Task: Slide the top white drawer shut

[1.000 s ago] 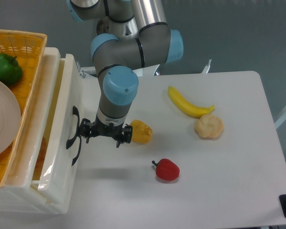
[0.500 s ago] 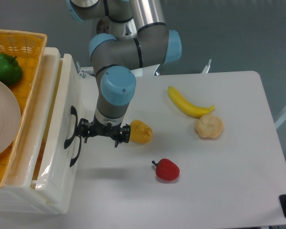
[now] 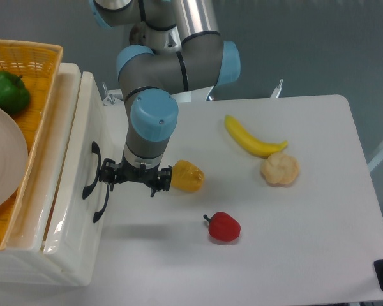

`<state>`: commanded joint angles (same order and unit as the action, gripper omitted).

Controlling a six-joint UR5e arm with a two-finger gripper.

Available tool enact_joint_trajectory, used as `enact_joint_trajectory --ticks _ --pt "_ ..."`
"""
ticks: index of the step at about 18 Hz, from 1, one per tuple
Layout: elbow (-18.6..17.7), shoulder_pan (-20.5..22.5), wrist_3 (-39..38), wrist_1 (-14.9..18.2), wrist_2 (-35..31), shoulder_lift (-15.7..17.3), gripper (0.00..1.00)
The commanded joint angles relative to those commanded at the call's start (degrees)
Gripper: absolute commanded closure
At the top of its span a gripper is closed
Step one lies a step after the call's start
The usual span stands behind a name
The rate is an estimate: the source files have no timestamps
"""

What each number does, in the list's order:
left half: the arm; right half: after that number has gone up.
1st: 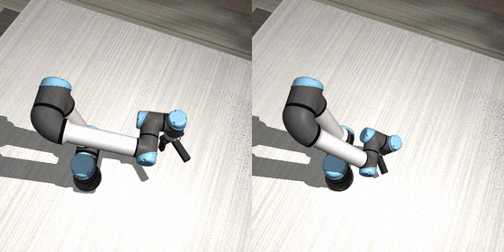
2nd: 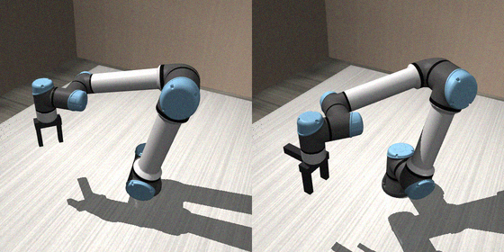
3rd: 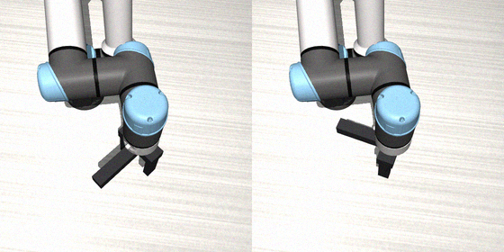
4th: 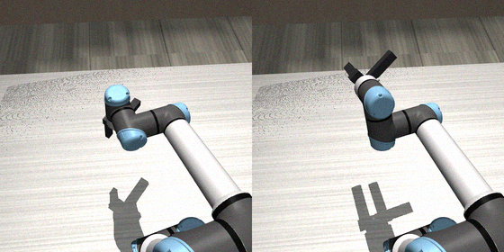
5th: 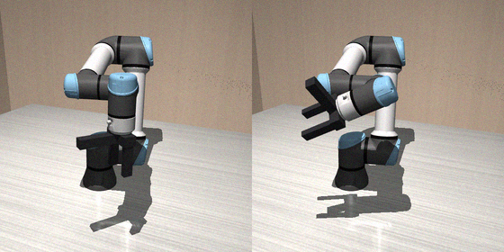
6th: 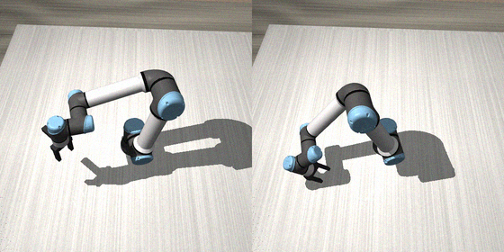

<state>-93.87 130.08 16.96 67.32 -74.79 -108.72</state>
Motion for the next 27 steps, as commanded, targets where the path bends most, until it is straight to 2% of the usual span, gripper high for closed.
enact_joint_trajectory --ticks 17,21,25,27 --pt "1.49 1.05 2.28 -0.35 0.0 -0.44 0.0" --pt "1.93 3.95 5.88 -0.35 -0.96 0.0 0.0" --pt "3.16 6.85 12.82 -0.26 -7.72 0.61 0.0" --pt "3.25 9.48 15.11 -0.35 -8.0 1.58 0.0"
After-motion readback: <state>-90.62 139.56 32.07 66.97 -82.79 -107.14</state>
